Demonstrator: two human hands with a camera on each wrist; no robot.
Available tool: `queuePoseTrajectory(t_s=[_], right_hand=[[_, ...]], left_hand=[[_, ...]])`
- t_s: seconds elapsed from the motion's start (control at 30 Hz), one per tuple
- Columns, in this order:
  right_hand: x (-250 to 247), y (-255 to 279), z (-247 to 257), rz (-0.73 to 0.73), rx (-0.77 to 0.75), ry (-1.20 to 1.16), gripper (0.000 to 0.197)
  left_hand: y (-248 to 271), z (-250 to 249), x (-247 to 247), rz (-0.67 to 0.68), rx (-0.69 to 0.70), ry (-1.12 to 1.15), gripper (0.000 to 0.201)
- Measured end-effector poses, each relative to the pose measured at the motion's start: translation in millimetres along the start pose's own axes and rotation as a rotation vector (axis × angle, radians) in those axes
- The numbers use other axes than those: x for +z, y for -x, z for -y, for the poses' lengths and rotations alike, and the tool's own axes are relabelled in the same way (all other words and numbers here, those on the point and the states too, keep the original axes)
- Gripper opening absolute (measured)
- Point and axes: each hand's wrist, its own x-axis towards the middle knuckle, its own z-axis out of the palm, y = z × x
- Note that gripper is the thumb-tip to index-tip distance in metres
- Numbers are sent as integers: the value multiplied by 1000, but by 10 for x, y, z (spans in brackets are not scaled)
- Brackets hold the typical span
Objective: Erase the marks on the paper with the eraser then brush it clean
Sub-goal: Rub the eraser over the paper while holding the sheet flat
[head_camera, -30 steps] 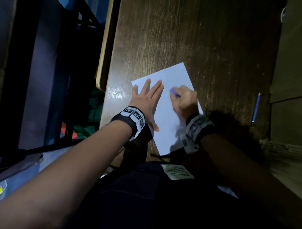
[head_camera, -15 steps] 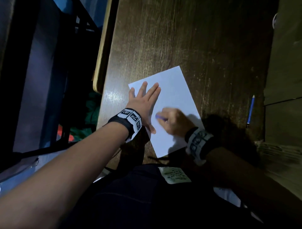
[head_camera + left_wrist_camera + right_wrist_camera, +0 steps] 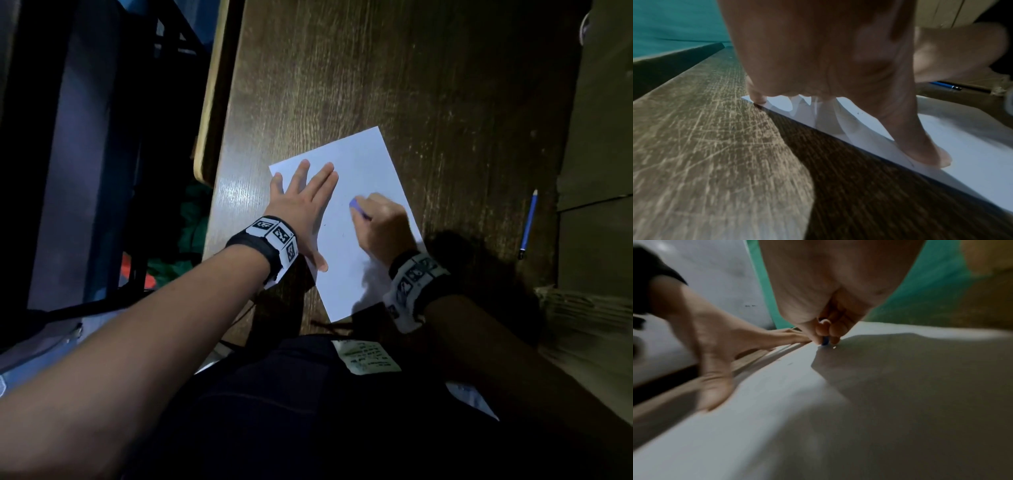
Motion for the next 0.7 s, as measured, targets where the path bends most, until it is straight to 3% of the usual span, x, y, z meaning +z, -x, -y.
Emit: queuePoseTrajectory(t_s=[0.13, 0.2, 0.27, 0.33, 0.43, 0.53, 0.7], right_hand=[[-24, 440, 265, 411, -302, -118, 14], [-24, 262, 145, 344, -215, -68, 17], [-12, 47, 29, 100, -21, -6, 22], [-7, -9, -2, -18, 80, -7, 23], [-21, 139, 80, 30, 139, -25, 21], [-108, 239, -75, 62, 219, -1, 24], [-246, 318, -369, 135, 147, 61, 9]], left_hand=[[-7, -3, -7, 4, -13, -10, 173], [-8, -10, -15, 7, -13, -15, 173], [-2, -15, -15, -1, -7, -19, 174], [6, -14, -7, -8, -2, -27, 173], [47, 42, 5, -43, 19, -11, 165], [190, 189, 72, -148, 83, 68, 138], [550, 379, 434, -157, 297, 175, 99]])
